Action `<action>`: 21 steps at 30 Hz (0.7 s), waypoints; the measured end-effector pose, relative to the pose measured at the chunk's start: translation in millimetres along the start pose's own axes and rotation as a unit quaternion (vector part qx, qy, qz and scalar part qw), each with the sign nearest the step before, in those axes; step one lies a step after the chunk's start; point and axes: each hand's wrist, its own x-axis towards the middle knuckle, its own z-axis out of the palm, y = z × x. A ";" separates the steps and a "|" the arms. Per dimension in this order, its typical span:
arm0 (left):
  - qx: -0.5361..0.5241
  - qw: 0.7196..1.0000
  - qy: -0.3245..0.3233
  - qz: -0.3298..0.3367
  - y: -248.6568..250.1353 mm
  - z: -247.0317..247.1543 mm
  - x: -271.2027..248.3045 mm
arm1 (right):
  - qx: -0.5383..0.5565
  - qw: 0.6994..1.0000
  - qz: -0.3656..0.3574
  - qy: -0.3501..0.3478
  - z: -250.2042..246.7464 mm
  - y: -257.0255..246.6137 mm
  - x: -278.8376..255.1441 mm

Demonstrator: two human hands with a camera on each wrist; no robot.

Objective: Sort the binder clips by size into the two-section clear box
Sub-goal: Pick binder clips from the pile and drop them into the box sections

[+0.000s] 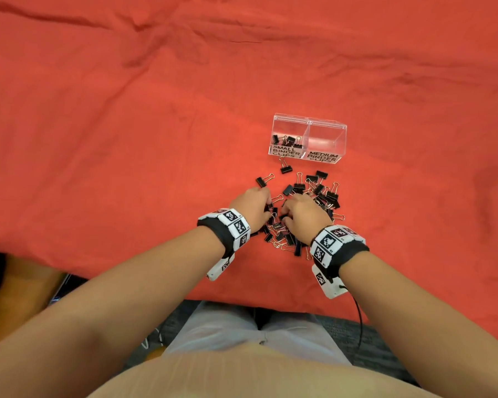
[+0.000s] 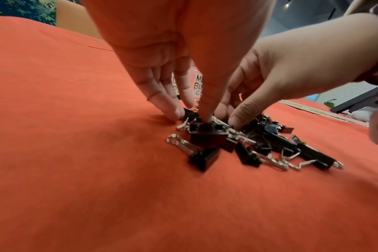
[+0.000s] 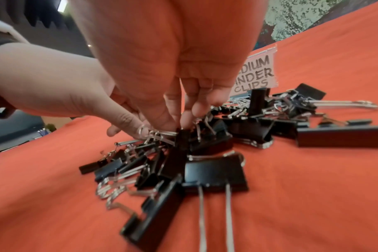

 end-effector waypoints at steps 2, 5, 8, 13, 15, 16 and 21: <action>-0.006 1.000 0.010 -0.002 0.4 0.2 -1.3 | 0.014 1.000 0.003 -0.001 0.0 0.2 0.3; -0.044 0.998 0.033 -0.014 -2.2 -4.2 -1.3 | 0.022 1.000 0.010 0.002 -1.5 2.1 0.4; -0.109 0.991 0.069 -0.037 -4.7 -12.7 0.5 | 0.044 0.999 0.017 0.025 -7.6 2.3 1.7; -0.186 0.974 0.107 -0.069 -6.2 -22.9 1.3 | 0.110 0.992 0.049 0.026 -13.7 6.0 4.3; -0.172 0.978 0.102 -0.065 -3.1 -22.9 1.7 | 0.124 0.990 0.041 0.057 -10.6 9.9 3.9; -0.153 0.982 0.094 -0.058 -0.6 -22.3 1.9 | 0.118 0.990 0.037 0.067 -9.4 10.3 4.2; -0.092 0.996 0.008 -0.003 10.6 -16.8 2.0 | 0.026 0.999 -0.003 0.046 0.1 6.4 7.6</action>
